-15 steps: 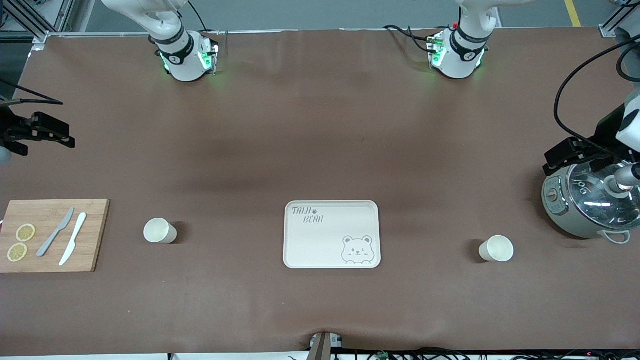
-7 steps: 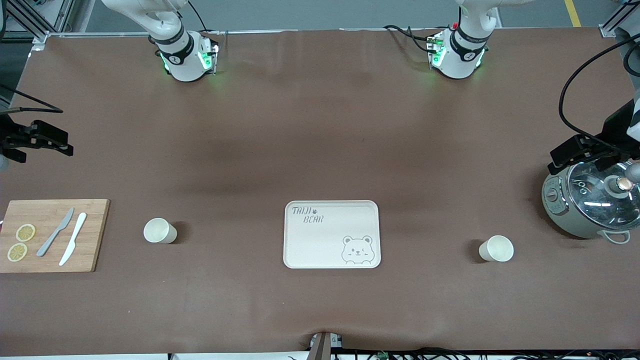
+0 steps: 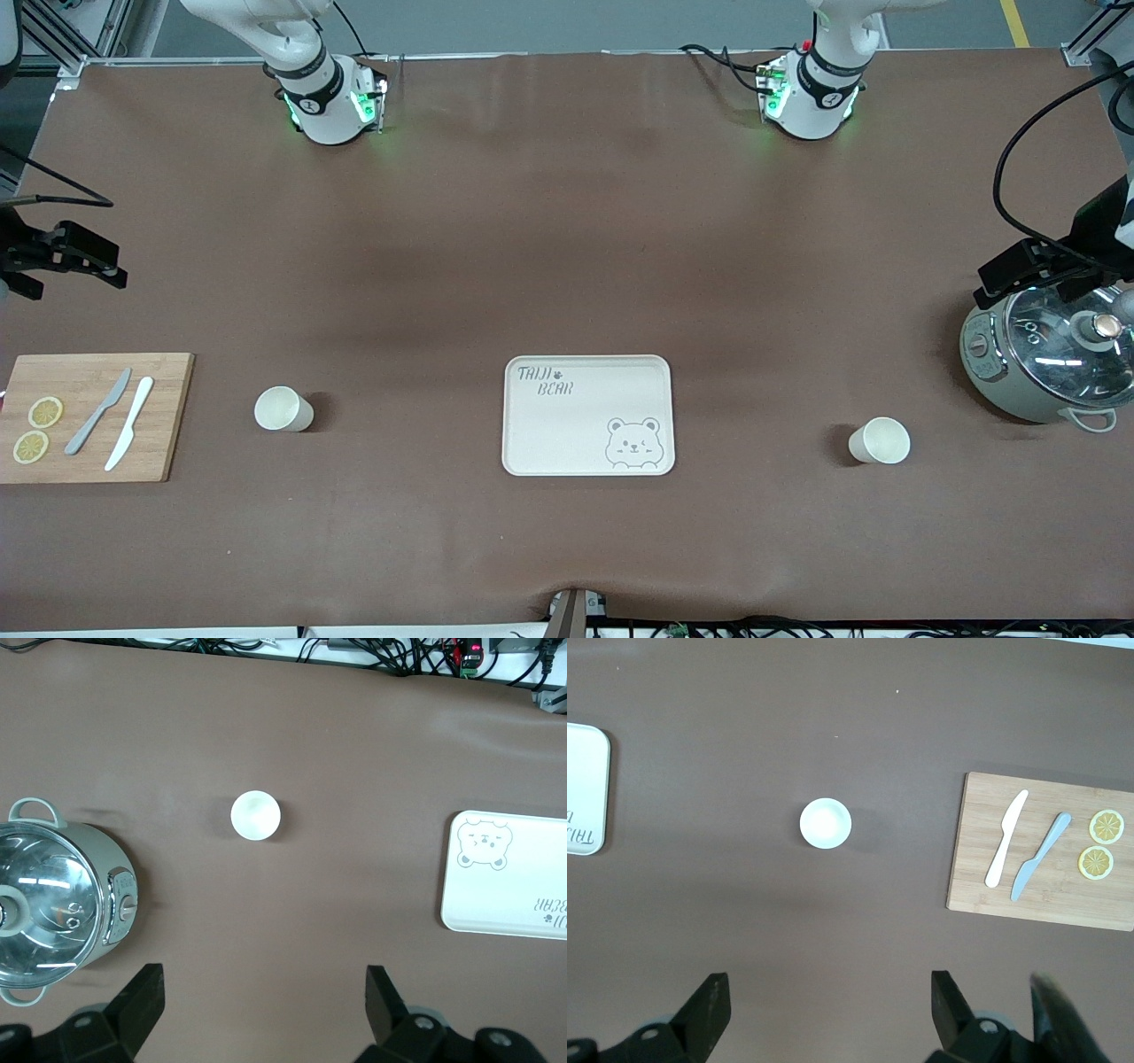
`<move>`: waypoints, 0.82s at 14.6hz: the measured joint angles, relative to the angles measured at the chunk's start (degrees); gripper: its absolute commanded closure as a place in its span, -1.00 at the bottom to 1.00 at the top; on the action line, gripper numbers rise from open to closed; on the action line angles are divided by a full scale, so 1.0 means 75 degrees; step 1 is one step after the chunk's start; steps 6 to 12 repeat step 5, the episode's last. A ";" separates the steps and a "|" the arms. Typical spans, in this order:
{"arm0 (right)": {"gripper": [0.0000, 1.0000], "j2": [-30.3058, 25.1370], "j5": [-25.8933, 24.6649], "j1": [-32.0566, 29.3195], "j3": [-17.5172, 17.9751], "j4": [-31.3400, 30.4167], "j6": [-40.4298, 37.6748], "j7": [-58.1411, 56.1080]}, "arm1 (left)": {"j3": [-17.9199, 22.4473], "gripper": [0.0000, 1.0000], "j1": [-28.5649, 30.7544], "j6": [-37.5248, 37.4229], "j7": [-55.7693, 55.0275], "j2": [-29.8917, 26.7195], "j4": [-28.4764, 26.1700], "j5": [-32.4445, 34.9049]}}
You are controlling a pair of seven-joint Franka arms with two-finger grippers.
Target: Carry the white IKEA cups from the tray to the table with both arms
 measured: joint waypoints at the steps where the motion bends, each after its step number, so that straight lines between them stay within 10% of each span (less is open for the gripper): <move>1: -1.00 -0.0021 0.0000 0.0000 0.0002 -0.0004 0.0020 0.0000 | 0.0001 -1.00 0.0001 0.0000 0.0000 0.0000 0.0000 0.0000; 12: -1.00 -0.0036 0.0000 0.0000 0.0007 -0.0005 0.0070 0.0151 | 0.0002 -1.00 0.0002 -0.0027 0.0000 0.0000 0.0003 0.0000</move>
